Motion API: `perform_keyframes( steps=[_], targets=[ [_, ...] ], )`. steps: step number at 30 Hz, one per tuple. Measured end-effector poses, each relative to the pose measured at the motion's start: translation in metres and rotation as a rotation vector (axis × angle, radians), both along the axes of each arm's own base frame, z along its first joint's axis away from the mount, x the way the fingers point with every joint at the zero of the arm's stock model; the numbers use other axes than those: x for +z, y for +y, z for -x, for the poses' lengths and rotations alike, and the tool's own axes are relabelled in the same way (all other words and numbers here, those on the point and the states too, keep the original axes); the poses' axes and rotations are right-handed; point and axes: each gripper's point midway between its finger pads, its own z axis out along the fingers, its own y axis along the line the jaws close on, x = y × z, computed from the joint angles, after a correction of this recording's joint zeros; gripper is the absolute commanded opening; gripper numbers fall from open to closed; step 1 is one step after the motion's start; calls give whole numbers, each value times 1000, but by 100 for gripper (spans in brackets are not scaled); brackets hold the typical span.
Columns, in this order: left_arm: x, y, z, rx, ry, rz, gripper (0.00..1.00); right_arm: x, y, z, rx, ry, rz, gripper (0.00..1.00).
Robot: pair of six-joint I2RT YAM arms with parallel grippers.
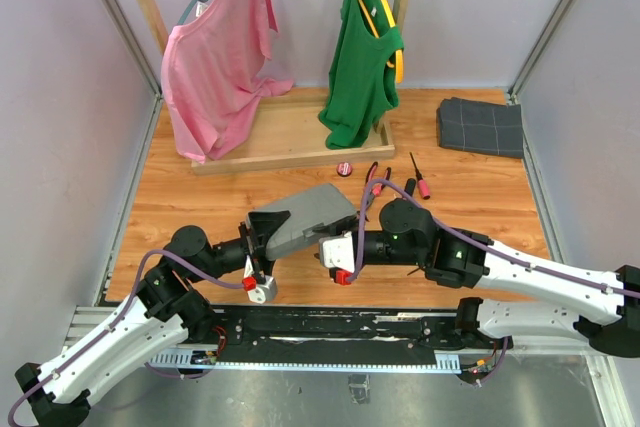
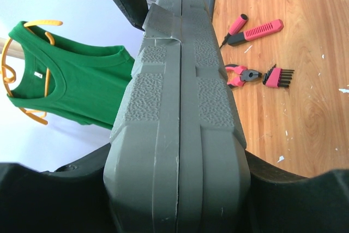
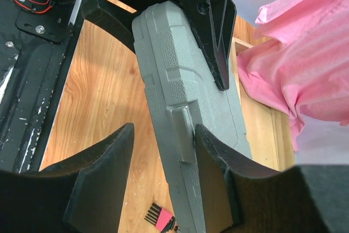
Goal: Sort the tools into containers
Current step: Open the storage box.
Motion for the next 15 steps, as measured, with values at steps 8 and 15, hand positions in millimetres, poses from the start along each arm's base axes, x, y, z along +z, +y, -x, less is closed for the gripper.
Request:
perform_keyframes(
  steps=[8, 15],
  targets=[
    [-6, 1, 1, -1, 16, -16, 1, -7, 3, -2, -10, 11, 22, 40],
    [-8, 0, 2, -7, 22, -21, 1, -6, 2, -2, -12, 20, 28, 33]
  ],
)
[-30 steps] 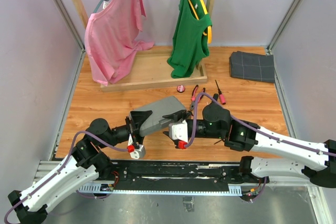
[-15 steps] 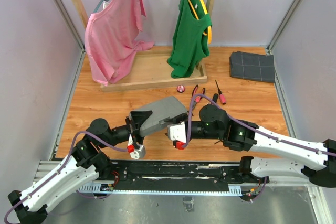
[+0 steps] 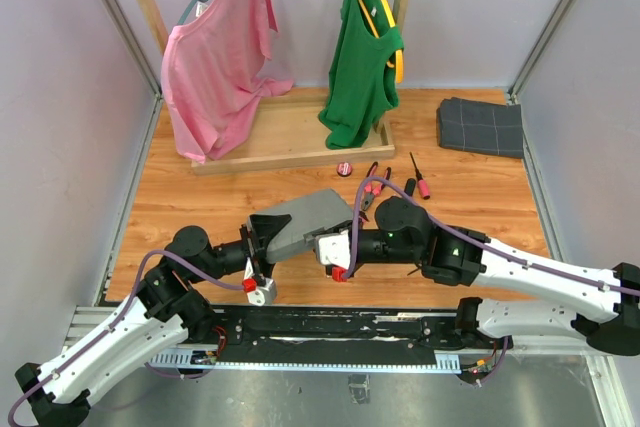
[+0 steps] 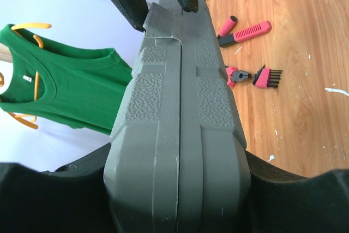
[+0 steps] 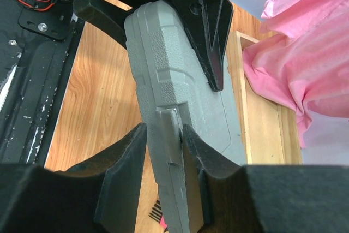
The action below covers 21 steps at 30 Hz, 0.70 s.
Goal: Sort the tools into containers
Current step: Open the storage box.
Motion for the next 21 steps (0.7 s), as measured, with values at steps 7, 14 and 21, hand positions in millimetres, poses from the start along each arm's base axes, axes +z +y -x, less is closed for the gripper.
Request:
perform_keyframes(
  steps=[7, 14, 21],
  targets=[
    [0, 0, 0, 2, -1, 1, 1, 3, -1, 7, 25, 32, 1, 32],
    [1, 0, 0, 1, -3, 3, 1, -4, -6, 22, 76, 94, 26, 35],
    [3, 1, -2, 9, -8, 9, 0, 6, -12, 26, 77, 96, -4, 45]
  ],
)
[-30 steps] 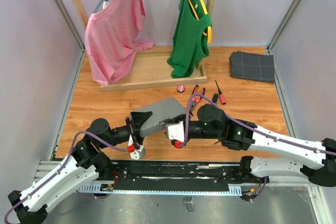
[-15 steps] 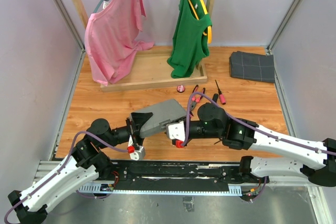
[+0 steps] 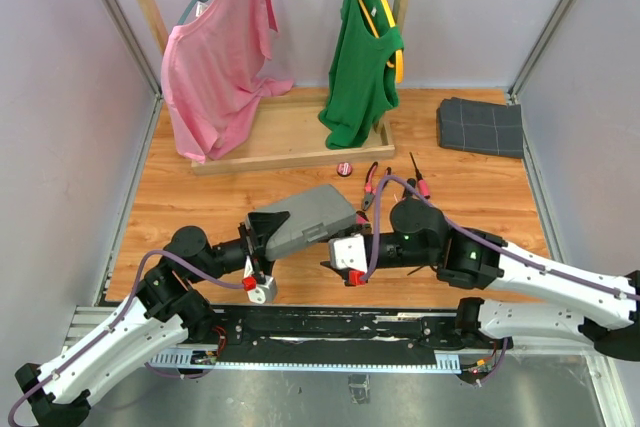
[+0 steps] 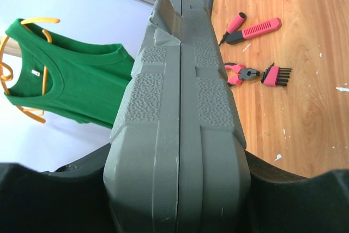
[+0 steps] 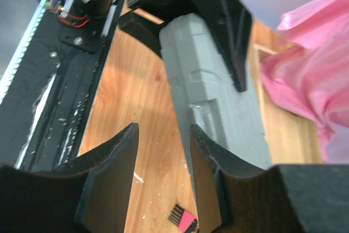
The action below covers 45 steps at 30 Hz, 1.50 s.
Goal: Sort the tools into containers
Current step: Open the storage box.
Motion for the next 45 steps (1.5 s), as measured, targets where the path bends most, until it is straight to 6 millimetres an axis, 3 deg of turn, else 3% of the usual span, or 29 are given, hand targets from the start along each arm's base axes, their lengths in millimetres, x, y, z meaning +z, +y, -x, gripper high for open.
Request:
perform_keyframes(
  steps=[5, 8, 21, 29, 45],
  targets=[
    [4, 0, -1, 2, -6, 14, 1, 28, -3, -11, -58, -63, -102, 52],
    [5, 0, -1, 2, -8, 17, 1, 35, 0, -17, -79, -88, -127, 55],
    [5, 0, -1, 2, -6, 18, 0, 1, 16, -31, -103, -106, -20, 54],
    [2, 0, 0, 1, 4, 10, 0, -2, 15, -31, -101, -105, -10, 44],
    [0, 0, 0, 1, 10, 7, 1, -8, 10, -27, -92, -89, 18, 38]
  ],
)
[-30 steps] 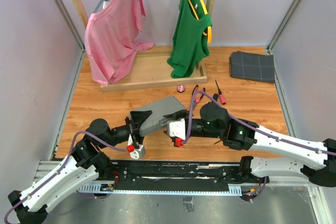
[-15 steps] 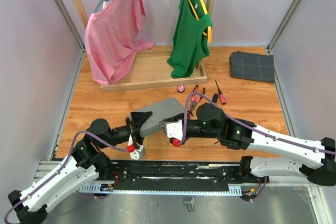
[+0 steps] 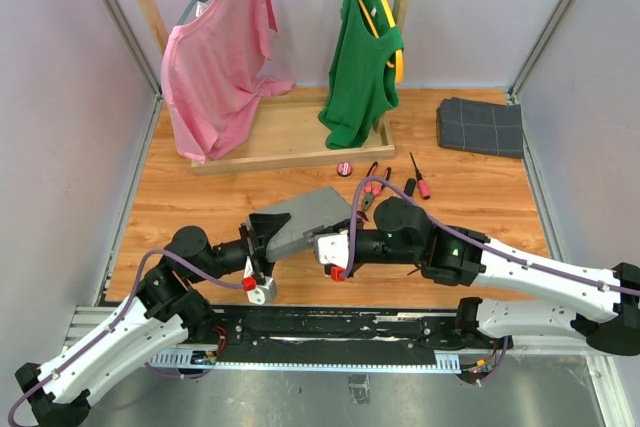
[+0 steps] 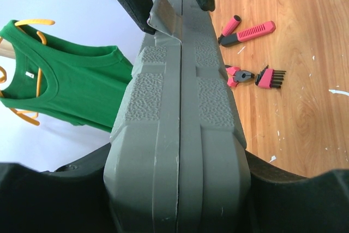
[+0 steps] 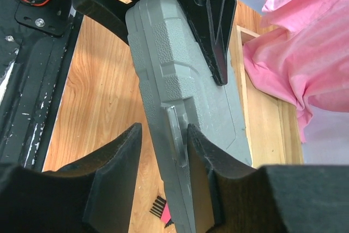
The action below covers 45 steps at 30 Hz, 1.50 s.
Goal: Sort the tools into containers
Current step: Open the storage box.
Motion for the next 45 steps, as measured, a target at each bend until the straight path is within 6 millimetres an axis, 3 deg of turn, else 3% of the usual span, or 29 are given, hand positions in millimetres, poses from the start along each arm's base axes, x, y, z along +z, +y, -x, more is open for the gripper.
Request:
perform_keyframes(
  steps=[15, 36, 45],
  targets=[
    [-10, 1, 1, 0, 33, -24, 1, -6, 5, -3, 0, 2, 35, 19],
    [-10, 1, -2, 18, 46, -18, 1, -15, -3, 4, 20, 27, 92, 29],
    [-7, 1, -3, 23, 42, -7, 0, -11, -2, -10, -39, -16, 80, 19]
  ],
)
